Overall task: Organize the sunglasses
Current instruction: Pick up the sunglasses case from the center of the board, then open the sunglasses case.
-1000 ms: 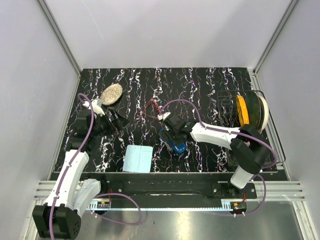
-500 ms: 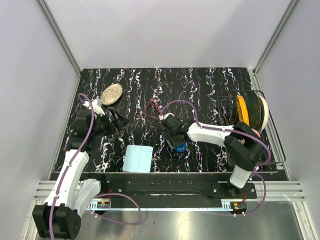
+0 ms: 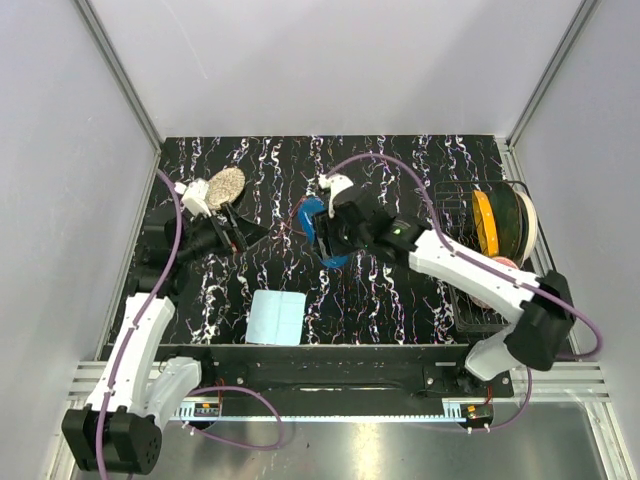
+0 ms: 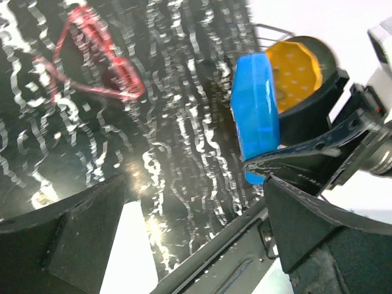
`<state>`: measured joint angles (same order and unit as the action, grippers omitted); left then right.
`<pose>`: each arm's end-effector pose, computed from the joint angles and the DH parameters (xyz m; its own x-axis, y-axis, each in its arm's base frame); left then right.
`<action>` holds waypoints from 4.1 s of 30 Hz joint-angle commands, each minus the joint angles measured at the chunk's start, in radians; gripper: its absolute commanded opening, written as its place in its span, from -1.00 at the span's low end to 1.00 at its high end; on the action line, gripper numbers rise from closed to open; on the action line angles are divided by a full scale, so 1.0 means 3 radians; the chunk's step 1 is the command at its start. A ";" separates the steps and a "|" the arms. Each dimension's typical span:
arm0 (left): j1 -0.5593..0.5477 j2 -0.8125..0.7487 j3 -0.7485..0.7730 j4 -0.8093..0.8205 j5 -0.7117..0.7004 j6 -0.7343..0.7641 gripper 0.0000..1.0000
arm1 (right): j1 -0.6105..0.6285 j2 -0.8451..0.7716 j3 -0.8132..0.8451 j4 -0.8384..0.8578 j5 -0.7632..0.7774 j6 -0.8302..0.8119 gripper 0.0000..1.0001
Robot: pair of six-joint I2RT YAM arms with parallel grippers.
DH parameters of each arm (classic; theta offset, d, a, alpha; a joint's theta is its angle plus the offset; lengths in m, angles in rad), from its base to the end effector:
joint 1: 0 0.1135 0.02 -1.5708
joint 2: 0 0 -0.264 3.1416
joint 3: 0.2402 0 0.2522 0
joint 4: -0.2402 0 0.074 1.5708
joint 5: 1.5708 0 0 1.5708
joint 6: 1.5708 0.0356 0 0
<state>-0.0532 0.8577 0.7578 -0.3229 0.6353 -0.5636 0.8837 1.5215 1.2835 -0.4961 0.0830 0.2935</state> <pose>0.1892 -0.0312 0.3063 -0.6579 -0.3956 -0.6408 0.2741 0.6668 -0.6930 0.2182 0.2613 0.3044 -0.6184 -0.2991 -0.7268 -0.5772 0.8005 0.1616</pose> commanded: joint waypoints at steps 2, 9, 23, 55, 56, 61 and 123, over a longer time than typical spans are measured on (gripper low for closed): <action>-0.0022 -0.0266 0.0169 0.0993 0.0669 -0.0371 0.98 | 0.0030 -0.0383 0.0400 0.0196 -0.0556 0.0294 -0.44; -0.0047 -0.0384 0.0771 0.1485 0.0694 -0.0933 0.98 | 0.0025 -0.0649 0.0737 0.0743 -0.1293 0.0693 -0.67; -0.0175 -0.0425 0.0767 0.2201 0.0802 -0.1567 0.98 | 0.0030 -0.0608 0.0840 0.1571 -0.2327 0.1087 -0.75; -0.0748 -0.0303 0.0915 0.1598 0.0592 -0.0949 0.63 | 0.0030 -0.0511 0.0692 0.1562 -0.2378 0.1041 -0.85; -0.0748 -0.0308 0.0920 0.1588 0.0597 -0.0949 0.56 | 0.0025 -0.0516 0.0677 0.1562 -0.2373 0.1041 -0.85; -0.0748 -0.0323 0.0951 0.1572 0.0628 -0.0944 0.15 | 0.0030 -0.0521 0.0656 0.1557 -0.2368 0.1031 -0.86; -0.0748 -0.0062 0.0936 0.0830 0.0904 -0.0396 0.15 | 0.0020 -0.0618 0.0538 0.1214 -0.2112 0.0576 -1.00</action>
<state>-0.2813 0.8173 1.0321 -0.0486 0.9333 -0.7387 0.8841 1.3457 1.4166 -0.1387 -0.6392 0.4858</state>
